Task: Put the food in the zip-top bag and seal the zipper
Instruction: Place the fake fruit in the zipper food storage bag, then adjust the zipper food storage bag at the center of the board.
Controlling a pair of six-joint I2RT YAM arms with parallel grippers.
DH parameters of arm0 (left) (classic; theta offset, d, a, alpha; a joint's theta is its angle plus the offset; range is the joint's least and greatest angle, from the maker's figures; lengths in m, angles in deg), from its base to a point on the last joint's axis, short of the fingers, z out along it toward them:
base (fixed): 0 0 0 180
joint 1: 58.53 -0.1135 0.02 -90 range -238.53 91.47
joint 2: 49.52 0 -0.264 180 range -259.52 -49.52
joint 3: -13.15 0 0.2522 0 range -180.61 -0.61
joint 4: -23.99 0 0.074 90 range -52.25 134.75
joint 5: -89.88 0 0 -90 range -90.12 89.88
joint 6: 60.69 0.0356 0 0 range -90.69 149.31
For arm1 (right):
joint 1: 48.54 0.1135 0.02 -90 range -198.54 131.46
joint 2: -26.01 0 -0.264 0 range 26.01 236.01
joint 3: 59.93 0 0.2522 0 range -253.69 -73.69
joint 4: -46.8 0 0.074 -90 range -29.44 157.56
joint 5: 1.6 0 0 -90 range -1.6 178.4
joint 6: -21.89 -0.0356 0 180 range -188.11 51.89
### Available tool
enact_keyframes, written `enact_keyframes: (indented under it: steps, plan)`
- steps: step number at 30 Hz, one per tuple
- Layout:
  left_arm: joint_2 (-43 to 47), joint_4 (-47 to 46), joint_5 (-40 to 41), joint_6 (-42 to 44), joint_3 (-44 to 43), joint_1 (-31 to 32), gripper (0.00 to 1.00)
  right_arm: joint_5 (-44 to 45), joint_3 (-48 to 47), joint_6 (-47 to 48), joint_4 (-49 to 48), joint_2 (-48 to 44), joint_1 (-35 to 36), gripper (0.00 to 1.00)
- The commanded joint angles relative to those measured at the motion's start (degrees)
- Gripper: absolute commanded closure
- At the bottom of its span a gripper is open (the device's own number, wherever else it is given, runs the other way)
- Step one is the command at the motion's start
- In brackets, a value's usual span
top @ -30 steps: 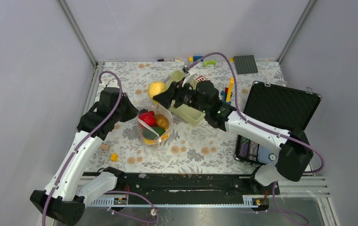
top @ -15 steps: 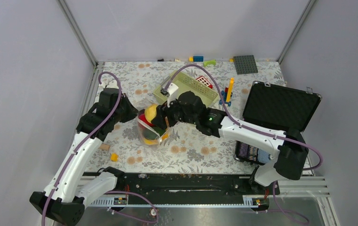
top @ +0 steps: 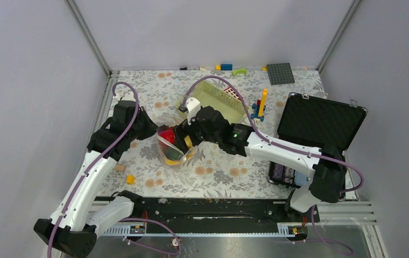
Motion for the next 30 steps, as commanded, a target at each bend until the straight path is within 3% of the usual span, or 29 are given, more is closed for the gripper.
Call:
enact_keyframes:
  steps: [1,8,17,20,30]
  plan:
    - [1.2,-2.39,-0.01,-0.35,-0.19,0.14,1.0,-1.38,-2.32,1.16,-0.15,-3.72,0.57,0.0]
    - [1.39,-2.4,0.11,-0.54,0.02,0.15,1.0,-2.09,-0.84,2.07,-1.26,-8.87,0.59,0.0]
    - [2.41,-5.56,-1.51,-1.62,1.14,0.13,1.0,14.65,-0.22,-3.36,6.99,-9.0,-0.2,0.13]
    - [2.88,-5.72,-1.42,-1.66,1.42,0.12,1.0,15.51,-1.68,-6.0,10.33,-6.38,-1.24,0.16]
    - [4.04,-7.57,-2.88,-2.68,2.82,0.16,1.0,11.52,-5.79,-13.04,14.07,2.32,-3.71,0.5]
